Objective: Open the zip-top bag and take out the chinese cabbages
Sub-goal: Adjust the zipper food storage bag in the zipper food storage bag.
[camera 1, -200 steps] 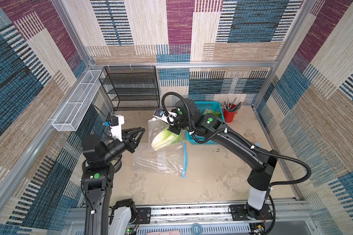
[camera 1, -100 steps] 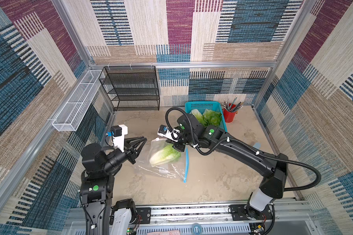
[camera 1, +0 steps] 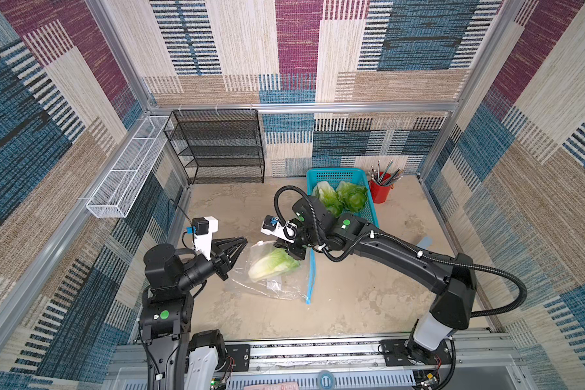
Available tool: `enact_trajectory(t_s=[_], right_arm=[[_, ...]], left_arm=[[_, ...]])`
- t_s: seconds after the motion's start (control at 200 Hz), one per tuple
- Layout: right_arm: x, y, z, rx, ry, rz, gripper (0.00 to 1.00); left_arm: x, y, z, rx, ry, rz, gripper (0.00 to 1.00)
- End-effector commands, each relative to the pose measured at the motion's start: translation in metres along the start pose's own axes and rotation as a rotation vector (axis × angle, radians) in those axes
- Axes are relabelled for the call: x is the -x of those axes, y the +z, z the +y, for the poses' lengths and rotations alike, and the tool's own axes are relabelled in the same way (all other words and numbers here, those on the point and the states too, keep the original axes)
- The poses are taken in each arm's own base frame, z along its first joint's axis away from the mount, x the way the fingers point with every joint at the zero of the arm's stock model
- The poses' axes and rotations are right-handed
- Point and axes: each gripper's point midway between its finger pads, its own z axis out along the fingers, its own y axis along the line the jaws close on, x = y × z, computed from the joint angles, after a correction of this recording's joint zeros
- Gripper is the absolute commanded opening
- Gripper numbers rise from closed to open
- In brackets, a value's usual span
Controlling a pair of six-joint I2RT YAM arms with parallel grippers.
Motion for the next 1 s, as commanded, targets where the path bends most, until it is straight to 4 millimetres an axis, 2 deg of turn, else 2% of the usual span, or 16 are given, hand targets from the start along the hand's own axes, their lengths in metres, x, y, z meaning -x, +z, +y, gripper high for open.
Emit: enact_trajectory(t_s=[0.0, 0.571, 0.997], right_arm=[[0.010, 0.003, 0.003, 0.026, -0.005, -0.043, 0.00], [0.000, 0.017, 0.006, 0.066, -0.028, -0.009, 0.00], [-0.003, 0.019, 0.008, 0.076, -0.038, -0.001, 0.00]], left_arm=[[-0.004, 0.000, -0.004, -0.024, 0.054, 0.004, 0.20], [-0.039, 0.005, 0.001, -0.020, -0.029, 0.099, 0.18], [-0.060, 0.015, 0.023, 0.075, -0.021, 0.180, 0.16]])
